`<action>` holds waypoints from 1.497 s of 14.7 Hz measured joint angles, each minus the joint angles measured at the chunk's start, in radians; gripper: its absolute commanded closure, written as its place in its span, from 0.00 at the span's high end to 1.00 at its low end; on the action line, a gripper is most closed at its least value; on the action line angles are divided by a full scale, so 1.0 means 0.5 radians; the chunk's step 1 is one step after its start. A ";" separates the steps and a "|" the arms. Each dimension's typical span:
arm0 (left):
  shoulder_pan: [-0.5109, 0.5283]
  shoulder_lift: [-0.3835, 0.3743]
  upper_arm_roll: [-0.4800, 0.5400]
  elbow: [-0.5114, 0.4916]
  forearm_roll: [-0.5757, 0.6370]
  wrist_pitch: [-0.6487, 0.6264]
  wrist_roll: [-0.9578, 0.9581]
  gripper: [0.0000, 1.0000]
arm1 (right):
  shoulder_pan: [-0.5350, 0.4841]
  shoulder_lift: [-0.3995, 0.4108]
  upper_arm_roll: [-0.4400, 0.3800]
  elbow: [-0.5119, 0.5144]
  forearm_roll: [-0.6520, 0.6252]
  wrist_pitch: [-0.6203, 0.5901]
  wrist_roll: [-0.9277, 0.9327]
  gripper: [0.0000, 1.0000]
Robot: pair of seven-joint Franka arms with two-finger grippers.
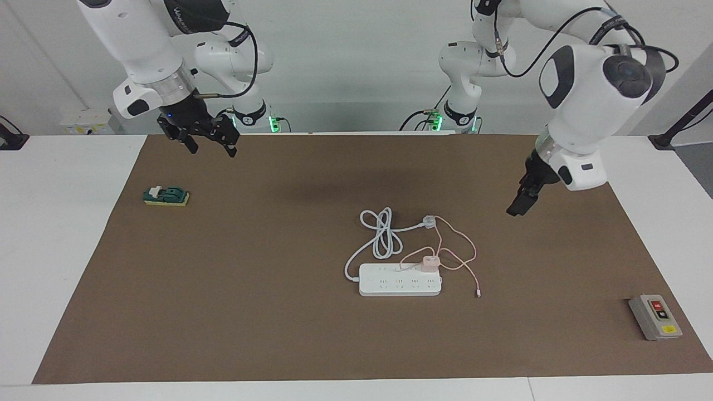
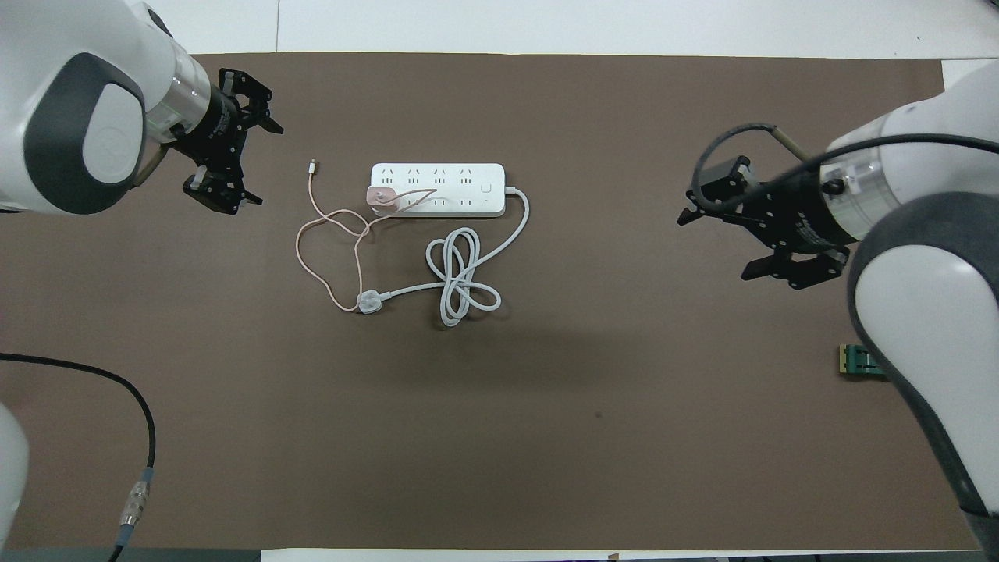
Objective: Unplug charger and place it aside
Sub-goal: 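Reach the left gripper to the pink charger while the right gripper reaches the strip, then grasp the pink charger with the left gripper while the right gripper holds the strip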
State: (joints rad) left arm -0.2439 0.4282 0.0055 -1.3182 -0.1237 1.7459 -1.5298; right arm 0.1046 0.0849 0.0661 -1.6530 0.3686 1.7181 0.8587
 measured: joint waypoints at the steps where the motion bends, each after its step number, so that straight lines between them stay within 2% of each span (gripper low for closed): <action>1: -0.055 0.081 0.001 0.002 0.001 0.087 -0.200 1.00 | 0.043 0.119 0.002 0.003 0.140 0.122 0.225 1.00; 3: -0.114 0.177 0.003 -0.020 0.026 0.255 -0.481 1.00 | 0.147 0.267 0.004 0.020 0.317 0.341 0.583 1.00; 5: -0.158 0.232 0.004 -0.115 0.042 0.449 -0.596 1.00 | 0.260 0.436 0.006 0.053 0.512 0.545 0.829 1.00; 9: -0.215 0.248 0.007 -0.244 0.046 0.617 -0.654 1.00 | 0.353 0.882 0.006 0.344 0.736 0.740 1.147 1.00; 12: -0.227 0.249 0.008 -0.330 0.053 0.715 -0.654 1.00 | 0.400 1.149 0.006 0.513 0.873 0.859 1.221 1.00; 17: -0.284 0.248 0.008 -0.476 0.068 0.882 -0.656 1.00 | 0.431 1.587 0.006 0.949 0.876 0.854 1.229 1.00; 18: -0.292 0.247 0.008 -0.484 0.068 0.894 -0.658 0.95 | 0.431 1.639 0.005 1.002 0.876 0.844 1.229 1.00; 19: -0.295 0.246 0.008 -0.487 0.068 0.902 -0.659 0.82 | 0.431 1.677 0.005 1.036 0.876 0.834 1.230 1.00; 20: -0.295 0.244 0.009 -0.489 0.070 0.906 -0.660 0.63 | 0.431 1.703 0.005 1.058 0.876 0.824 1.229 1.00; 22: -0.295 0.241 0.011 -0.491 0.083 0.908 -0.660 0.05 | 0.431 1.716 0.006 1.086 0.876 0.801 1.226 1.00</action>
State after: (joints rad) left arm -0.3914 0.5485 0.0110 -1.5635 -0.0823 2.2001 -1.8596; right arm 0.3203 0.9431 0.0689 -1.1098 0.8067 2.1185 1.4717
